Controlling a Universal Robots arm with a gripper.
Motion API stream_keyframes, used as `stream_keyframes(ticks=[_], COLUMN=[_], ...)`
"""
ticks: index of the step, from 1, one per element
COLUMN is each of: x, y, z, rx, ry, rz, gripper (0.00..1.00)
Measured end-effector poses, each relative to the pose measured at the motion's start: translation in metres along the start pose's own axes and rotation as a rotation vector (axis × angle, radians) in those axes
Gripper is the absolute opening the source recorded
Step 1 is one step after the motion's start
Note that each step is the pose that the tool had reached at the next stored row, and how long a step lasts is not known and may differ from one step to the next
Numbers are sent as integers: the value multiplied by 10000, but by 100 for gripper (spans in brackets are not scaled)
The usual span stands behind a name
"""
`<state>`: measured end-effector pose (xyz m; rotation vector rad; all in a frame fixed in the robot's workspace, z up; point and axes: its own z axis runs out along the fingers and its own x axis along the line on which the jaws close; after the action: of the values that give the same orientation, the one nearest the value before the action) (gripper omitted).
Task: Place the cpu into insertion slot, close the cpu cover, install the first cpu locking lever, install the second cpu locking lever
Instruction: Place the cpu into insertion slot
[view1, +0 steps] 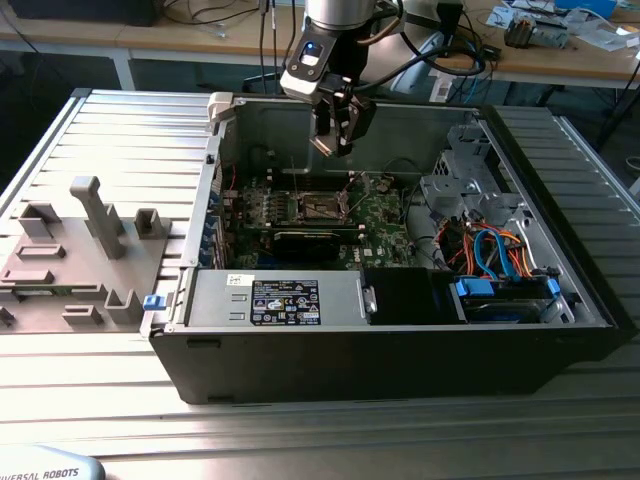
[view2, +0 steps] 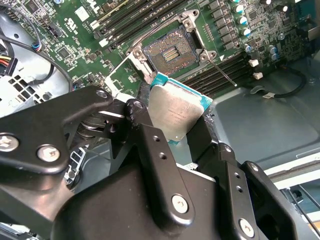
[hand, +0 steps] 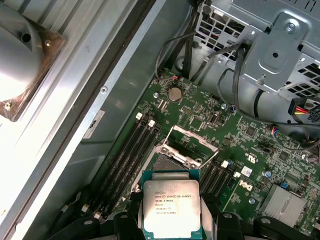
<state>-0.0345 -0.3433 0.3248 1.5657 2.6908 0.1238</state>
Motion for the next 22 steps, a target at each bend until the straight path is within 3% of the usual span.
stream_keyframes(ticks=[22], x=[0], y=[0], z=[1], rx=[-2], ry=[-9], rz=[110], gripper=[54])
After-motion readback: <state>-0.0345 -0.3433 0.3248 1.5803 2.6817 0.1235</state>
